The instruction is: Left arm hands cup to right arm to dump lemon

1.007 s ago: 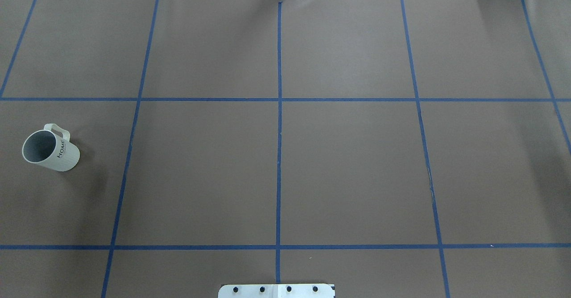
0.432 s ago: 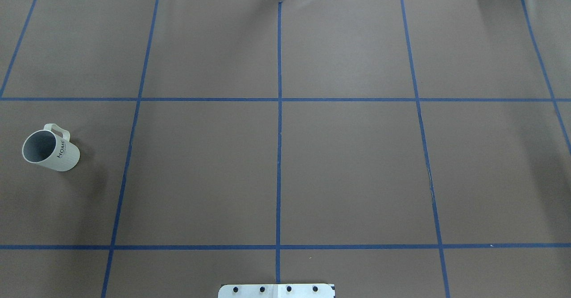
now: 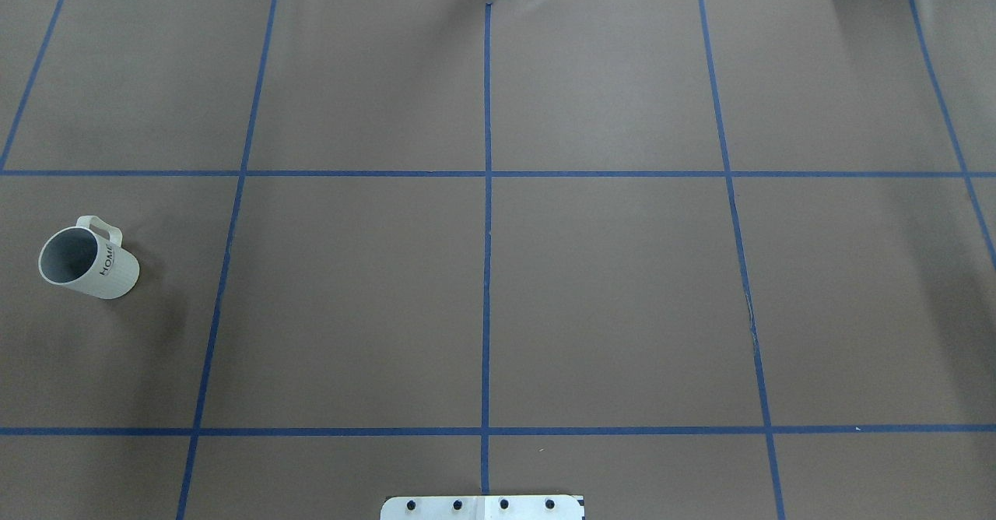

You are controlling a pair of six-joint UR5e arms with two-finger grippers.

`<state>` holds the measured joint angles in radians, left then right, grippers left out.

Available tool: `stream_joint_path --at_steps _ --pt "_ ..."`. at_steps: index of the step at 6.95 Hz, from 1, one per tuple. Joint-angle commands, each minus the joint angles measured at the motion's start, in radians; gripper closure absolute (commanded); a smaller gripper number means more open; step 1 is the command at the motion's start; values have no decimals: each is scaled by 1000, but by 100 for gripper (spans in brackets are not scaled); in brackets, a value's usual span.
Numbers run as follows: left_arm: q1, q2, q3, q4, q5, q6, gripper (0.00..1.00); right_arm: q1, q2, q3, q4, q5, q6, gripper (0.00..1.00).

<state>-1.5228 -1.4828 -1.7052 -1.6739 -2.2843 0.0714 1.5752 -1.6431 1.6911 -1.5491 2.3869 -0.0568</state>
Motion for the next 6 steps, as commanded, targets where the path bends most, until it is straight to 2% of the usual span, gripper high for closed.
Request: stream_joint_path --at_steps 1,6 --pt "3 -20 25 -1 0 -1 0 0 14 -7 0 -2 0 0" --pt "3 -39 47 -4 2 -1 0 -1 32 -25 -2 0 0 0"
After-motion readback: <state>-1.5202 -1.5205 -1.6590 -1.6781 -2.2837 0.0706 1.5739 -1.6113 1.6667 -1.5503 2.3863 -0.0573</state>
